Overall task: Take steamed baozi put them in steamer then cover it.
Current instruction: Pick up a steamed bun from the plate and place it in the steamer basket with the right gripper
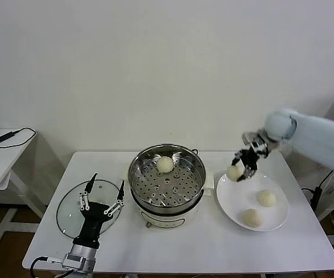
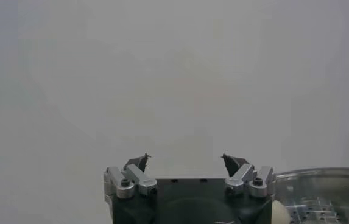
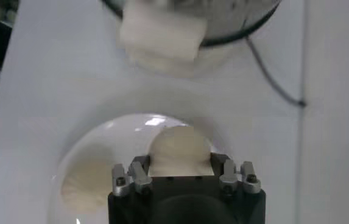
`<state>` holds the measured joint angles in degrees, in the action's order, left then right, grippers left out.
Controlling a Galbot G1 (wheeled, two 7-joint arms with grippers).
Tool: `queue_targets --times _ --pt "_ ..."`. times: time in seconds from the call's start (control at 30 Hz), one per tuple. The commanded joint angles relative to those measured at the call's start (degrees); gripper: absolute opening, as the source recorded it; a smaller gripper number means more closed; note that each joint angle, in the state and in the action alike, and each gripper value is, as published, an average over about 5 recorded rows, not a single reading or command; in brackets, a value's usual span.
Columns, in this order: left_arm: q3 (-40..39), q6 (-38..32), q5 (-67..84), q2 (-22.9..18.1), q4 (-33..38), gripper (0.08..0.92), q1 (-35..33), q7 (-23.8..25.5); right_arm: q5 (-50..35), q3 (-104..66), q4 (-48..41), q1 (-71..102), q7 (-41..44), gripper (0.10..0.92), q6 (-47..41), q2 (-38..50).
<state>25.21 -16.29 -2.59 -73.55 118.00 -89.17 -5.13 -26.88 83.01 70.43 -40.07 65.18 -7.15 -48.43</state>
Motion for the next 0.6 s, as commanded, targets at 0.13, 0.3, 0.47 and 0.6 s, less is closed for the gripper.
queue_targets --times 0.13,0.3,0.47,0.6 --pt "-0.1 -0.1 0.0 -0.2 -0.3 0.823 0.2 0.0 -11.3 4.2 5.3 -11.1 1.2 0.679 -5.7 -13.3" --pt "-0.4 -0.1 -0.1 -0.4 -0.2 0.823 0.3 0.0 -13.9 4.1 3.5 -7.4 -2.4 0.673 -8.0 -21.5" --pt "-0.4 0.0 -0.2 -0.6 -0.4 0.823 0.2 -0.1 -14.8 5.7 0.9 -5.2 -4.6 0.670 -9.2 -28.3" --pt "-0.5 -0.2 -0.3 -0.6 -1.0 0.823 0.2 -0.1 -15.5 6.7 -0.6 -3.3 -6.1 0.670 -10.0 -31.7"
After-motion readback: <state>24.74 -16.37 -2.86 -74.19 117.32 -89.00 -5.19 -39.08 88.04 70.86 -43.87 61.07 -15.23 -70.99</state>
